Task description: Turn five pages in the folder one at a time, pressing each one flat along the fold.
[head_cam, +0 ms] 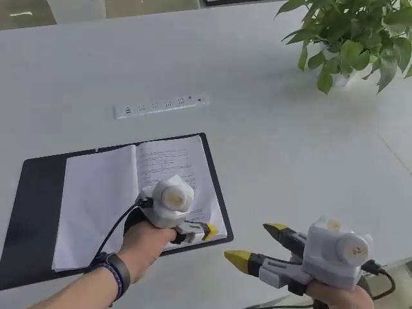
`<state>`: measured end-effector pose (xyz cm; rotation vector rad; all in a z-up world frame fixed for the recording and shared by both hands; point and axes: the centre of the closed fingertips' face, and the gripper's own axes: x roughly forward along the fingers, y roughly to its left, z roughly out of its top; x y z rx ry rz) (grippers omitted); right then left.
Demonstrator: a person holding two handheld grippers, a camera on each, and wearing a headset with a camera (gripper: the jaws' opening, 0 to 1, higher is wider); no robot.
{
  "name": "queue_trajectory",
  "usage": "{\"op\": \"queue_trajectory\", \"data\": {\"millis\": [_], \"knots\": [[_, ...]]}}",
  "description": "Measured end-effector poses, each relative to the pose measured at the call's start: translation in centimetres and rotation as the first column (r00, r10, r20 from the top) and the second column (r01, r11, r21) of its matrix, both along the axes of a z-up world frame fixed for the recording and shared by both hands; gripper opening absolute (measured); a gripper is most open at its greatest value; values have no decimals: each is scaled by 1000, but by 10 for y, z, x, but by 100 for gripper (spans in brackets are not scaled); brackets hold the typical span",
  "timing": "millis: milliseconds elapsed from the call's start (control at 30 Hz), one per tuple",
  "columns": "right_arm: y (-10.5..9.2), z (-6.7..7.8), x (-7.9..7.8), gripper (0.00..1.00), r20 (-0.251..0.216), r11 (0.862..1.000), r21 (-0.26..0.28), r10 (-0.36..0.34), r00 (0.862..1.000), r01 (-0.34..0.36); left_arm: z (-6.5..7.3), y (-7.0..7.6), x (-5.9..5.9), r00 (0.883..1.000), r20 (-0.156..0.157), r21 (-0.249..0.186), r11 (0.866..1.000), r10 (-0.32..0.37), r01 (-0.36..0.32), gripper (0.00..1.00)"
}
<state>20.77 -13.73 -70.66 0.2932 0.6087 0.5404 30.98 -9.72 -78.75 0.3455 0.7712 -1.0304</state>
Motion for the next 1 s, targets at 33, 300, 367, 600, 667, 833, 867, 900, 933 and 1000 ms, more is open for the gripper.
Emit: {"op": "queue_trajectory", "data": {"millis": [33, 300, 367, 600, 667, 833, 867, 900, 933, 1000], "knots": [[0, -1, 0, 71, -2, 1000, 0, 2, 1000, -2, -2, -3, 1, 1000, 1, 1, 1000, 0, 0, 72], [-2, -7, 3, 70, -29, 1000, 21, -12, 1000, 12, -22, -13, -4, 1000, 10, 39, 999, -24, 24, 72], [-3, -8, 3, 70, -31, 1000, 17, -11, 999, 11, -24, -11, -3, 997, 63, 72, 997, -46, 41, 73], [-2, -14, 4, 69, -43, 1000, 14, 0, 999, 1, -23, -11, -2, 998, 60, 33, 999, -30, 29, 72], [0, -15, 5, 69, -43, 1000, 15, 5, 999, -4, -22, -10, -1, 998, 58, 29, 999, -34, 32, 71], [3, -18, 10, 69, -43, 1000, 28, 4, 999, -3, -22, -8, 0, 997, 52, 21, 999, -49, 48, 68], [4, -18, 11, 69, -42, 1000, 29, 3, 999, -2, -22, -7, 1, 997, 53, 18, 999, -48, 47, 67], [4, -18, 11, 69, -41, 1000, 31, 3, 999, -2, -22, -7, 2, 997, 53, 16, 999, -47, 46, 67], [4, -18, 13, 69, -40, 999, 36, 3, 999, -2, -22, -7, 2, 997, 55, 16, 999, -46, 45, 66], [5, -18, 16, 68, -39, 999, 42, 3, 999, -2, -22, -7, 2, 998, 47, 7, 999, -42, 42, 66]]}}
